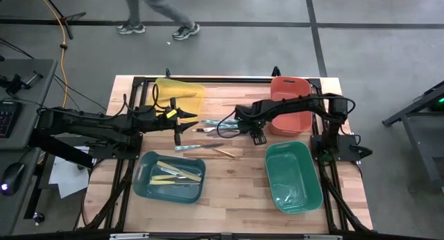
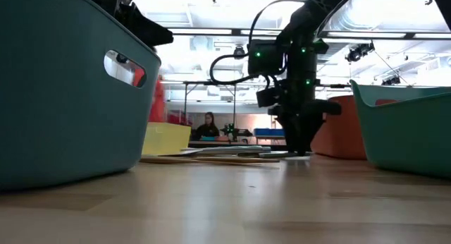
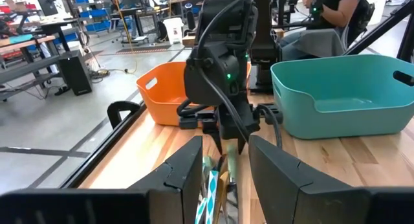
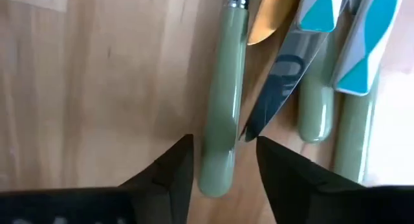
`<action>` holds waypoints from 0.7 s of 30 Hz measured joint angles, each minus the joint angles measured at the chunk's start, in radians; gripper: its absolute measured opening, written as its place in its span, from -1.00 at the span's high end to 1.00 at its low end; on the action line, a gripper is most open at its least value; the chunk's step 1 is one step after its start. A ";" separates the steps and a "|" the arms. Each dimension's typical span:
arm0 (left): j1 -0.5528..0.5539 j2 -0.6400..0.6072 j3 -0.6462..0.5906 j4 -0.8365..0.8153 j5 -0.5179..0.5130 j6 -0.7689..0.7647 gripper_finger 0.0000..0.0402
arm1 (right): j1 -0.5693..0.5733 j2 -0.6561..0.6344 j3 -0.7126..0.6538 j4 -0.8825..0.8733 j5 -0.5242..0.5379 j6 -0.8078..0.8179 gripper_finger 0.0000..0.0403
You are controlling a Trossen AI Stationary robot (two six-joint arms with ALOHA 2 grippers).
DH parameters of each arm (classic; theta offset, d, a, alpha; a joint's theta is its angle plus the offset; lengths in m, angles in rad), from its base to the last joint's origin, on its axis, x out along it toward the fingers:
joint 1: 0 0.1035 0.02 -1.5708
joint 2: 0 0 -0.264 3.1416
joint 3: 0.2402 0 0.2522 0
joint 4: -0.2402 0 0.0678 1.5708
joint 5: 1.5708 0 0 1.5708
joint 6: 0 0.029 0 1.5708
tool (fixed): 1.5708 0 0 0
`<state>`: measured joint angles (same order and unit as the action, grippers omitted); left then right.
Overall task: Sort silverware by color (type)
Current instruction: Put the green knife into the orange bin
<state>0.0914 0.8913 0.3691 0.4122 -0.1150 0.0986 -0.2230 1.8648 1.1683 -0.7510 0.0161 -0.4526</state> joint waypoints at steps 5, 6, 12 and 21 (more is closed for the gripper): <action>0.000 0.000 0.000 0.000 0.000 -0.001 0.41 | 0.017 0.000 0.000 -0.014 -0.004 0.027 0.36; 0.000 0.000 0.000 0.000 0.000 -0.001 0.41 | 0.022 0.000 0.000 -0.015 -0.006 0.031 0.37; 0.000 0.000 0.000 0.000 0.000 -0.015 0.41 | 0.057 0.000 0.000 -0.053 -0.008 0.066 0.37; 0.000 0.000 0.000 0.000 0.000 -0.017 0.41 | 0.082 0.000 0.000 0.019 -0.009 0.124 0.37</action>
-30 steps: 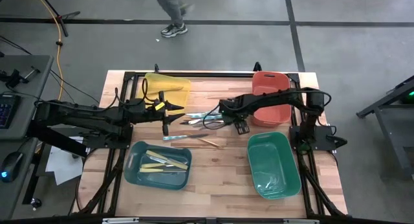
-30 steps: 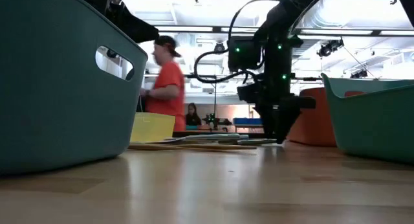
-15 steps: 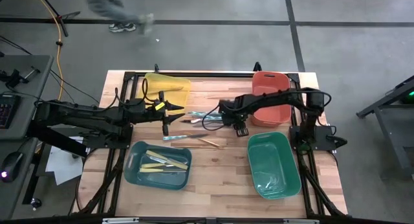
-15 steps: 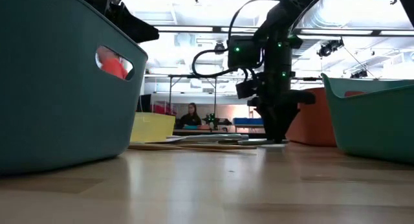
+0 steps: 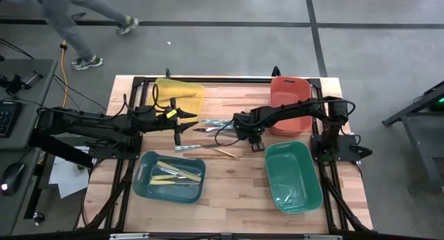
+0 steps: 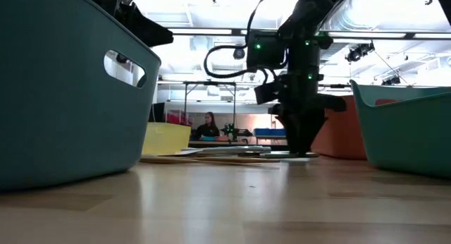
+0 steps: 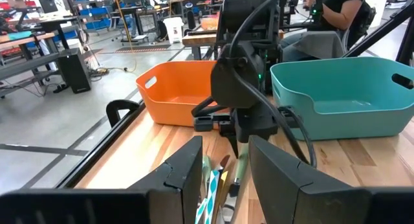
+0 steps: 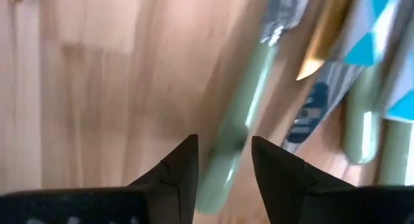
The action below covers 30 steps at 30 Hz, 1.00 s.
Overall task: Sort silverware by color (type)
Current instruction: Put the green knife into the orange bin
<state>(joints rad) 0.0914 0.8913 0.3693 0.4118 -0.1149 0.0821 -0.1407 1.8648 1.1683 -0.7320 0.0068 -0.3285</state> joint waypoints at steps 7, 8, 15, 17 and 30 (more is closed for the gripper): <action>-0.001 0.000 0.000 -0.001 0.000 -0.004 0.41 | 0.000 0.000 -0.033 0.023 -0.009 0.037 0.37; -0.001 0.000 0.000 -0.003 0.000 -0.010 0.41 | 0.000 -0.003 -0.046 0.037 -0.013 0.045 0.37; -0.001 0.000 0.000 -0.004 0.000 -0.026 0.41 | -0.002 -0.011 -0.125 0.109 -0.034 0.116 0.38; 0.000 0.000 0.000 -0.004 0.000 -0.027 0.41 | -0.002 -0.010 -0.126 0.105 -0.033 0.125 0.41; 0.000 0.000 0.000 0.000 0.000 -0.027 0.41 | 0.006 -0.007 -0.113 0.069 -0.001 0.198 0.82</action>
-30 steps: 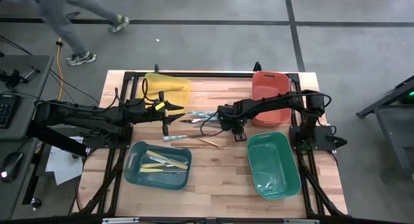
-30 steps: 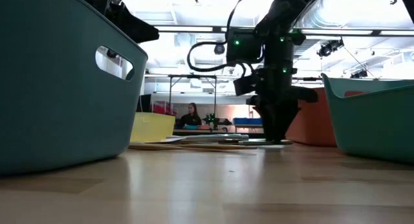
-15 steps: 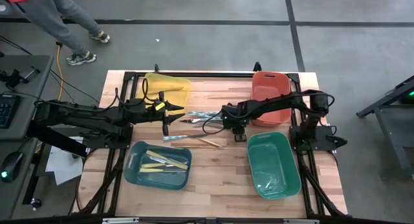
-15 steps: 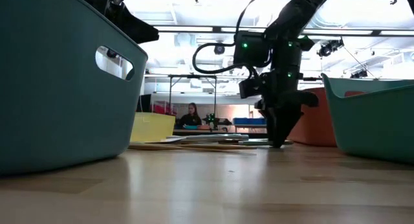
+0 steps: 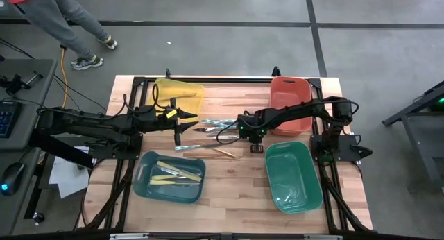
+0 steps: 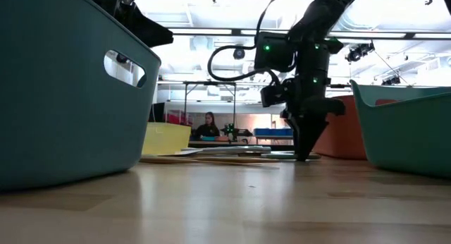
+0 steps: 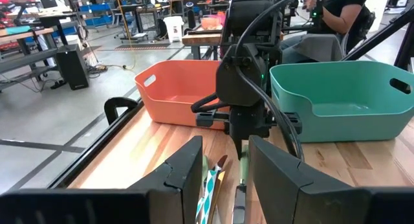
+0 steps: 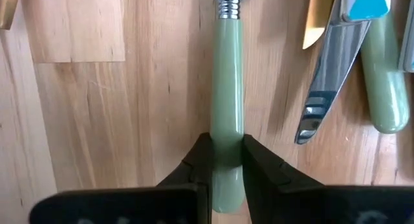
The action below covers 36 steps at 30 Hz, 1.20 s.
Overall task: Sort silverware by color (type)
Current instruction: Put the green knife into the orange bin
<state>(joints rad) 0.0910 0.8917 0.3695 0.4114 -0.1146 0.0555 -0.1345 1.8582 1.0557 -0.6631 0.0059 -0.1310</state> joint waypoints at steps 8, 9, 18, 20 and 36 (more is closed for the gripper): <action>0.000 -0.002 0.000 -0.001 0.000 0.000 0.41 | 0.005 0.008 0.132 -0.178 0.013 -0.016 0.99; 0.000 -0.008 0.000 -0.005 0.000 0.000 0.41 | 0.006 0.007 0.148 -0.209 0.005 -0.023 0.99; 0.000 -0.074 0.002 -0.048 0.000 0.000 0.41 | 0.011 -0.027 0.185 -0.244 -0.022 -0.026 0.98; 0.000 -0.085 0.001 -0.052 0.000 0.000 0.41 | 0.017 -0.028 0.182 -0.229 -0.026 -0.026 0.98; 0.000 -0.092 0.001 -0.070 0.000 -0.002 0.41 | 0.050 -0.030 0.183 -0.227 -0.034 -0.025 1.00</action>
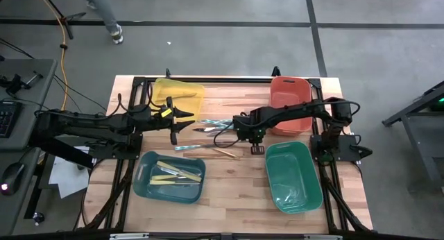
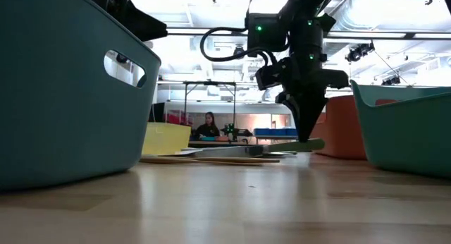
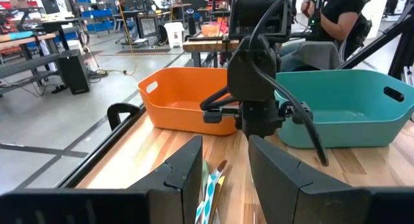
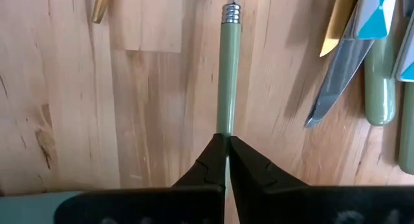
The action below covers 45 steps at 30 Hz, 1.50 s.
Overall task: Sort silverware by color (type)
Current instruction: Put the green knife into the orange bin
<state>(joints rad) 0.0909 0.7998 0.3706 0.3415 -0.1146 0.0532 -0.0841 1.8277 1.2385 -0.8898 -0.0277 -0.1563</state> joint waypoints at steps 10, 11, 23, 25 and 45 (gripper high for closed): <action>0.000 0.000 0.000 0.000 0.000 0.002 0.41 | 0.000 -0.045 0.001 -0.005 -0.003 -0.002 1.00; 0.000 0.000 0.000 0.000 0.000 0.002 0.41 | 0.000 -0.056 0.001 -0.005 -0.003 -0.002 1.00; 0.000 0.000 -0.001 0.000 0.000 0.002 0.41 | 0.000 -0.109 0.002 0.014 -0.003 0.018 1.00; 0.000 0.000 -0.001 0.000 0.000 0.000 0.41 | 0.000 -0.109 0.002 0.022 -0.003 0.022 1.00; 0.001 0.353 0.075 0.032 0.028 -0.105 0.41 | -0.003 -0.082 -0.094 0.171 -0.003 0.025 1.00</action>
<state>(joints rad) 0.0921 1.1526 0.4459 0.3732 -0.0869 -0.0513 -0.0868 1.7458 1.1446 -0.7193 -0.0307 -0.1310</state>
